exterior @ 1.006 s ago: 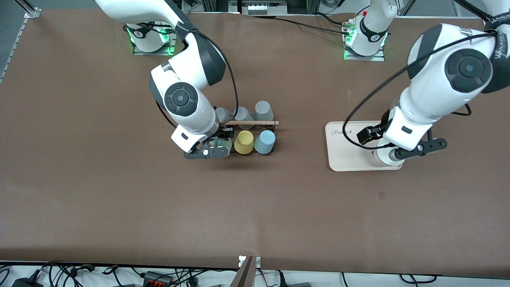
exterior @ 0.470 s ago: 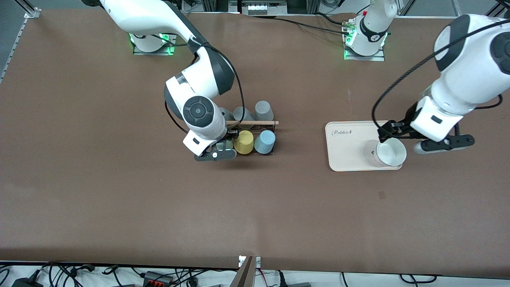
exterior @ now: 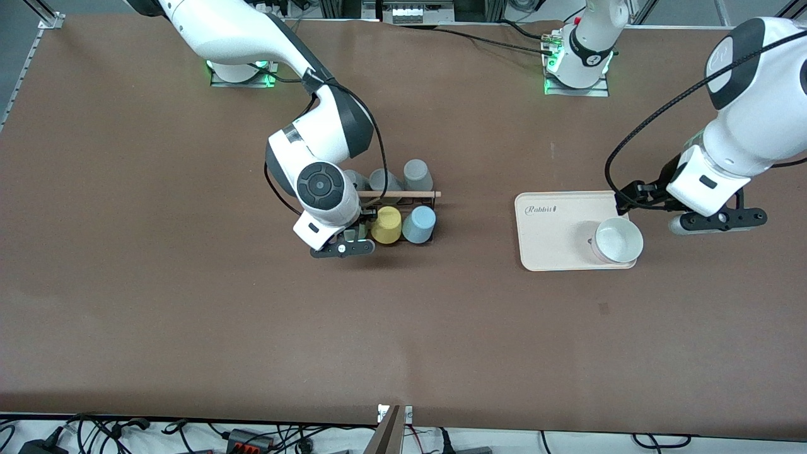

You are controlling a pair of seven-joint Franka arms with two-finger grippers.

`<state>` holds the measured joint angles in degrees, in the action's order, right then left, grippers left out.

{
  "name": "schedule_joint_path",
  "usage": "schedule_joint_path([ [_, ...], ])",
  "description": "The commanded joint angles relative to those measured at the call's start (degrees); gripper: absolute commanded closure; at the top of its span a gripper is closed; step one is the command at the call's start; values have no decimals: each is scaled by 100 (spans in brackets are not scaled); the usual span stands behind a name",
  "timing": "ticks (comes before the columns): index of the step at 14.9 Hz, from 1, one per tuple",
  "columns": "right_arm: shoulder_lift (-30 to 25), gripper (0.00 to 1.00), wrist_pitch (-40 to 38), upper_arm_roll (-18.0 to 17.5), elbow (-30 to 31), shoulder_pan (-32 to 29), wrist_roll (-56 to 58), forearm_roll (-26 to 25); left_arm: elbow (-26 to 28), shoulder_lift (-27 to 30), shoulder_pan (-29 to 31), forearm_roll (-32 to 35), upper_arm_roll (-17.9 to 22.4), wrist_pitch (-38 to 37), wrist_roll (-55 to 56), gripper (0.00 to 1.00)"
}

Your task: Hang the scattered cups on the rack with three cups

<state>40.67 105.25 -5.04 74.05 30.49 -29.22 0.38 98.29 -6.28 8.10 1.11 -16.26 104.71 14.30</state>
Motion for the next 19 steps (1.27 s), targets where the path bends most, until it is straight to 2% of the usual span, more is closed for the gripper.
schedule_joint_path([
  [1, -7, 0, -31, 47, -4, 36, -128, -12, 410, 408, 7, -85, -79, 6, -15, 0],
  [6, -322, 0, -267, 82, -197, -218, 22, 6, 225, 338, 42, -76, -36, -3, -112, 0],
  [10, -578, 0, -933, 117, -855, -745, 39, -20, 42, 285, 25, -146, -44, 32, -95, 0],
  [12, -735, 0, -1382, 135, -1146, -1079, 13, -55, 5, 259, 25, -155, -70, -12, -77, 0],
  [15, -1139, 0, -1507, 100, -1147, -1816, 161, -47, -30, 337, -10, -146, -132, -38, -103, 0],
  [19, -1448, 0, -1945, 108, -1112, -2529, 1364, -99, -65, 329, 16, -146, -132, -38, -121, 0],
])
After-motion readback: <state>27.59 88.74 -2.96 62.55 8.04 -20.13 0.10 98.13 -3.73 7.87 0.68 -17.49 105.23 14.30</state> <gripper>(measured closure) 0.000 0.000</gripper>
